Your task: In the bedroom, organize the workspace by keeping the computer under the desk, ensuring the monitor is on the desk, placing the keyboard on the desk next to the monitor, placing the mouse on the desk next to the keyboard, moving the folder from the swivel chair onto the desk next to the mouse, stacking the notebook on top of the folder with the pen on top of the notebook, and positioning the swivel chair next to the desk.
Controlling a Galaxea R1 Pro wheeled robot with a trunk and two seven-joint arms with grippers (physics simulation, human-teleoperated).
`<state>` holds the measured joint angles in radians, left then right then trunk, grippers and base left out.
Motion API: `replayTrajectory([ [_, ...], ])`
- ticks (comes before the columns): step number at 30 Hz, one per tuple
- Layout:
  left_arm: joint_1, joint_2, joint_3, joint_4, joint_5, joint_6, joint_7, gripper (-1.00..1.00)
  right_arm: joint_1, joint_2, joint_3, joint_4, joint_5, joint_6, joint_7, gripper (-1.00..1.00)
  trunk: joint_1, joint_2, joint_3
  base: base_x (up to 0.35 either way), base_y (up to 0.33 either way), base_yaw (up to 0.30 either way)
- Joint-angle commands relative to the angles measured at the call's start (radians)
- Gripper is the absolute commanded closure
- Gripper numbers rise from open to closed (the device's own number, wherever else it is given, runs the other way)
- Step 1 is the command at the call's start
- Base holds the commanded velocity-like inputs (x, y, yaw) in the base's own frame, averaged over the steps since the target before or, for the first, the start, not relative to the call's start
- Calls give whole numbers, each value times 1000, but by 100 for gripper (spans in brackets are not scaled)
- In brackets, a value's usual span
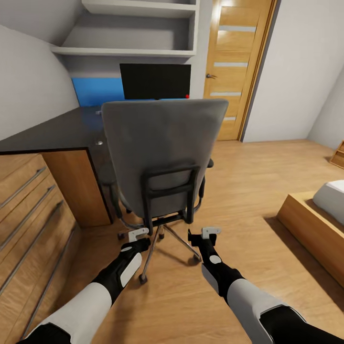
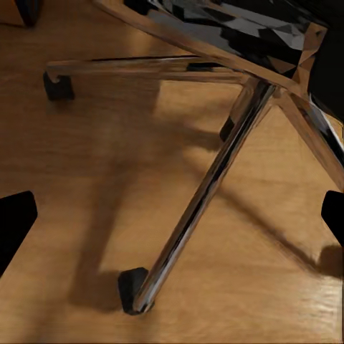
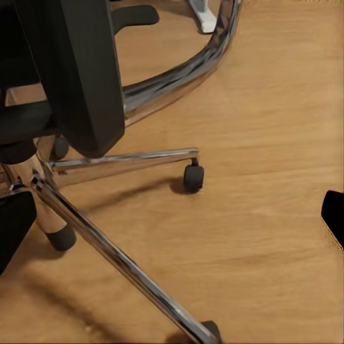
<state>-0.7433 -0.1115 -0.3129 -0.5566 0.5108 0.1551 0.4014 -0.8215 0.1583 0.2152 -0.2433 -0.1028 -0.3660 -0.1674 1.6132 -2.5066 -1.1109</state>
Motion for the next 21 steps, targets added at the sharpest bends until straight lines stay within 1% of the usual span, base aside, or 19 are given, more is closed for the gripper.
replayTrajectory([
  [1, -1, 1, -6, -3, 0, 3, 8, -100, -1, 0, 9, 1, -11, -4, -4, -100, 0, 0, -1, 314, -113, -1],
  [6, -1, 1, -6, -3, -1, 3, 8, -100, -1, 0, 9, 1, -11, -4, -4, -100, 0, 0, -1, 316, -55, 0],
  [12, -1, 1, -6, -3, 0, 2, 7, -100, -1, 1, 9, 1, -10, -4, -4, -100, 0, 0, -1, 323, 0, 0],
  [18, -1, 2, -6, -3, 0, 1, 8, -100, -1, 2, 10, 1, -11, -4, -3, -100, 0, 0, -1, 328, 82, 3],
  [21, -1, 2, -6, -3, 0, 1, 7, -100, -1, 3, 10, 1, -11, -4, -3, -100, 0, 0, -1, 328, 116, 125],
])
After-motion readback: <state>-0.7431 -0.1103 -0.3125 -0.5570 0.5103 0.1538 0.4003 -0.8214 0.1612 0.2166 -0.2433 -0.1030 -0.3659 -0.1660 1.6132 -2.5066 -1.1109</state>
